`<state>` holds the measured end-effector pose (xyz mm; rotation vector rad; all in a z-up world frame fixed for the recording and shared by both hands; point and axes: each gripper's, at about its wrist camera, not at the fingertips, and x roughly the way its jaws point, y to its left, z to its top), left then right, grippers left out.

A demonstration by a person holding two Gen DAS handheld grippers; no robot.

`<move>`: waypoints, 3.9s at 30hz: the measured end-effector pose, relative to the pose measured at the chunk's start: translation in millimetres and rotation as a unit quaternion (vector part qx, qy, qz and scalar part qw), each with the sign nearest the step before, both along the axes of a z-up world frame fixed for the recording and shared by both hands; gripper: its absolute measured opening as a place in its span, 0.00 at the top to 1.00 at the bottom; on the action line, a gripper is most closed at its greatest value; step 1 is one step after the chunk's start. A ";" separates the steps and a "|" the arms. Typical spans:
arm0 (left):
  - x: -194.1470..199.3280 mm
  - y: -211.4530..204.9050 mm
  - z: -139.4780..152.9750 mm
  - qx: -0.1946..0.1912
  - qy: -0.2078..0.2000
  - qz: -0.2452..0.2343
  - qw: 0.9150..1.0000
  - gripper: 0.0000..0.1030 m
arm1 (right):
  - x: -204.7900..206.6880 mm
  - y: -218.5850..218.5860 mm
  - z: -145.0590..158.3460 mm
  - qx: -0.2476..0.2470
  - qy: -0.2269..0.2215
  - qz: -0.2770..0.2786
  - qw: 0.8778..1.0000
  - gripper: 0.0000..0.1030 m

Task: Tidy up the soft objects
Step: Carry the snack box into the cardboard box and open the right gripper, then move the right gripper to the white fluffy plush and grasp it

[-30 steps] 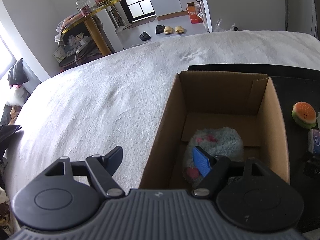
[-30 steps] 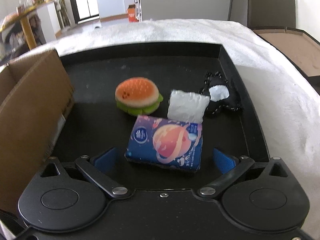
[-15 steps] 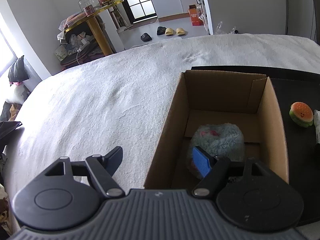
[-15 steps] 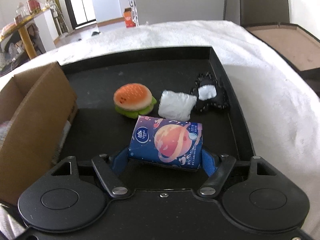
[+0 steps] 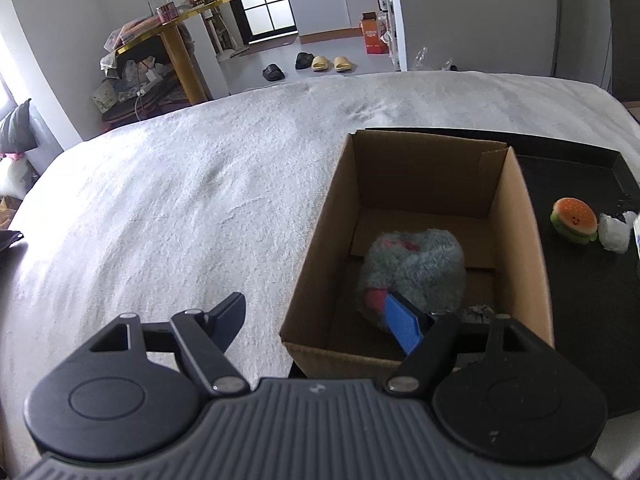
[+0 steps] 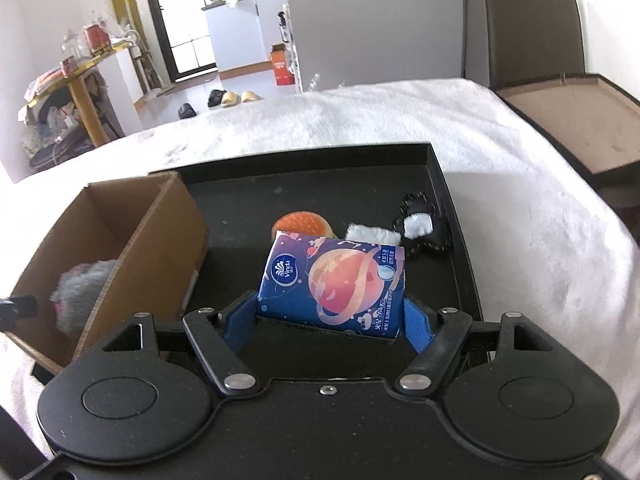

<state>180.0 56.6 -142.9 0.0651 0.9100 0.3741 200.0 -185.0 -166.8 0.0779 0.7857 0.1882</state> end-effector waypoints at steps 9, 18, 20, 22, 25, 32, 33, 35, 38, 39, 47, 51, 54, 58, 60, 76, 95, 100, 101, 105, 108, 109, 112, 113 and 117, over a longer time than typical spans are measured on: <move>-4.3 7.1 2.3 -0.018 -0.015 -0.002 1.000 0.27 | -10.1 4.4 28.3 0.009 -0.020 0.011 1.000 0.29; -7.9 21.2 0.5 -0.035 -0.027 0.004 0.999 0.27 | -17.9 14.6 48.7 0.011 -0.040 0.023 0.999 0.29; -8.5 22.9 -0.2 -0.039 -0.029 0.003 0.999 0.27 | -17.9 17.6 52.2 0.011 -0.044 0.026 0.999 0.29; -9.1 24.2 -1.0 -0.042 -0.031 0.000 0.999 0.27 | -17.8 20.2 53.9 0.010 -0.047 0.029 0.998 0.29; -10.0 25.1 -2.1 -0.046 -0.036 -0.003 0.998 0.27 | -17.8 25.2 55.4 0.008 -0.048 0.033 0.998 0.29; -12.9 32.4 -6.4 -0.068 -0.046 -0.001 0.997 0.27 | -18.5 45.5 59.6 0.005 -0.051 0.062 0.997 0.29; -13.0 34.5 -7.2 -0.074 -0.047 0.000 0.996 0.29 | -18.0 50.2 60.4 0.005 -0.050 0.070 0.996 0.29; -13.0 37.9 -8.5 -0.085 -0.050 0.000 0.995 0.30 | -17.5 57.8 61.8 0.004 -0.051 0.083 0.995 0.29; -14.1 42.0 -9.0 -0.097 -0.058 -0.001 0.994 0.33 | -14.2 70.7 62.9 0.000 -0.048 0.099 0.994 0.29; -14.6 43.6 -9.4 -0.102 -0.060 -0.001 0.993 0.36 | -12.8 74.7 63.1 -0.001 -0.047 0.102 0.994 0.29; -15.9 56.6 -15.8 -0.145 -0.064 0.003 0.987 0.61 | -6.4 106.5 59.8 -0.015 -0.040 0.130 0.991 0.29; -17.3 59.9 -18.9 -0.159 -0.068 0.004 0.985 0.78 | -3.8 121.8 55.0 -0.023 -0.034 0.142 0.989 0.29; -18.2 62.1 -19.9 -0.161 -0.071 0.007 0.984 0.87 | -2.7 133.1 52.7 -0.032 -0.034 0.152 0.987 0.29; -17.5 63.9 -20.6 -0.165 -0.073 0.009 0.984 0.88 | -1.3 145.0 51.6 -0.038 -0.032 0.165 0.985 0.29; -17.5 64.3 -21.0 -0.167 -0.073 0.009 0.983 0.88 | -0.7 150.7 51.2 -0.040 -0.030 0.172 0.984 0.29; -17.4 66.7 -22.2 -0.171 -0.068 0.011 0.983 0.87 | -8.8 159.2 47.7 -0.071 -0.026 0.180 0.981 0.22; -7.8 41.0 2.1 -0.101 -0.055 0.005 0.993 0.50 | -4.5 106.5 47.7 -0.084 -0.026 0.156 0.984 0.22; -0.6 32.6 7.6 -0.076 -0.051 0.000 0.996 0.35 | 3.1 89.9 45.3 -0.083 -0.028 0.149 0.985 0.22; 0.2 31.3 8.2 -0.071 -0.051 0.001 0.996 0.35 | 4.9 86.4 44.8 -0.082 -0.028 0.146 0.985 0.22; 4.0 25.7 7.8 -0.055 -0.043 0.003 0.998 0.33 | 16.4 71.0 38.9 -0.082 -0.032 0.130 0.988 0.22; 7.3 21.1 8.0 -0.043 -0.038 0.002 0.998 0.33 | 23.6 59.3 30.0 -0.078 -0.035 0.111 0.990 0.22; 8.8 19.1 8.3 -0.038 -0.038 0.000 0.999 0.33 | 25.8 55.0 25.9 -0.074 -0.034 0.102 0.991 0.22; 13.3 11.6 7.8 -0.019 -0.034 -0.013 0.999 0.33 | 32.0 42.4 13.6 -0.061 -0.035 0.075 0.995 0.22; 14.9 8.6 7.2 -0.013 -0.032 -0.014 0.999 0.33 | 33.8 39.1 9.1 -0.061 -0.037 0.068 0.995 0.22; 24.3 4.7 3.2 0.000 -0.021 -0.003 1.000 0.33 | 39.3 28.3 -3.3 -0.045 -0.032 0.048 0.997 0.22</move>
